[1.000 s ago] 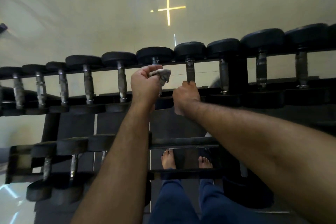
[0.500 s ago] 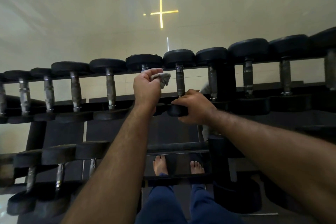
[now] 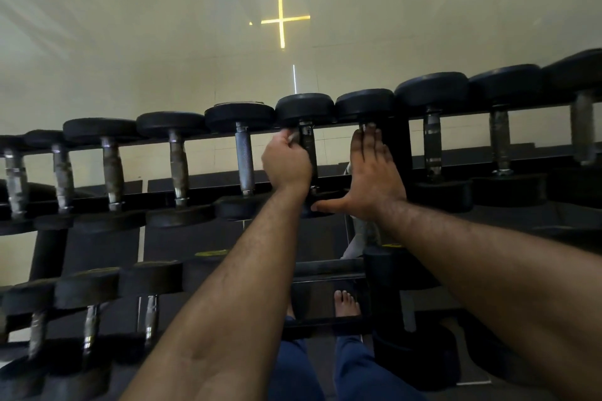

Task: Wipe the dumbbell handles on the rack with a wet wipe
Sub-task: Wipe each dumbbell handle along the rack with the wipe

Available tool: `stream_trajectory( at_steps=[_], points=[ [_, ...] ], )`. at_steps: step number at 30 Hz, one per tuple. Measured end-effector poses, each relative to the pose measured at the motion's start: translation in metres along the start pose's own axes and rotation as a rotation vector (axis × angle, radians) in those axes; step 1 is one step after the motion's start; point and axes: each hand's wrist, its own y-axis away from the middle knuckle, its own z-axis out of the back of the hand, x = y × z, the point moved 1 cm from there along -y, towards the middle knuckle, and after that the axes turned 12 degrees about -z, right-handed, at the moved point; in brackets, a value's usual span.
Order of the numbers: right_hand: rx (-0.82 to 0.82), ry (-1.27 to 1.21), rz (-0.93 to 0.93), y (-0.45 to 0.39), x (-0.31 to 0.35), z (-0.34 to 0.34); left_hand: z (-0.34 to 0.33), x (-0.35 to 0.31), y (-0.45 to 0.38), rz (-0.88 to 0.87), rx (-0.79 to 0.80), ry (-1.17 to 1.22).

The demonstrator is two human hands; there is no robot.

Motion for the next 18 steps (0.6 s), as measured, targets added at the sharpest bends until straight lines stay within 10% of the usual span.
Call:
stream_trajectory(
  at_steps=[4,9,14,18],
  points=[
    [-0.029,-0.014,0.024,0.0,0.001,0.0,-0.005,-0.003,0.01,-0.044,0.153,-0.142],
    [-0.014,0.022,0.022,0.001,0.0,0.002,0.029,0.011,0.013,-0.122,0.719,-0.519],
    [-0.008,0.037,0.021,0.003,0.0,0.002,0.026,-0.005,-0.019,-0.592,0.088,-0.332],
    [-0.016,0.056,0.025,0.003,0.0,0.002,0.015,0.018,-0.016,-0.717,0.057,-0.343]
  ],
)
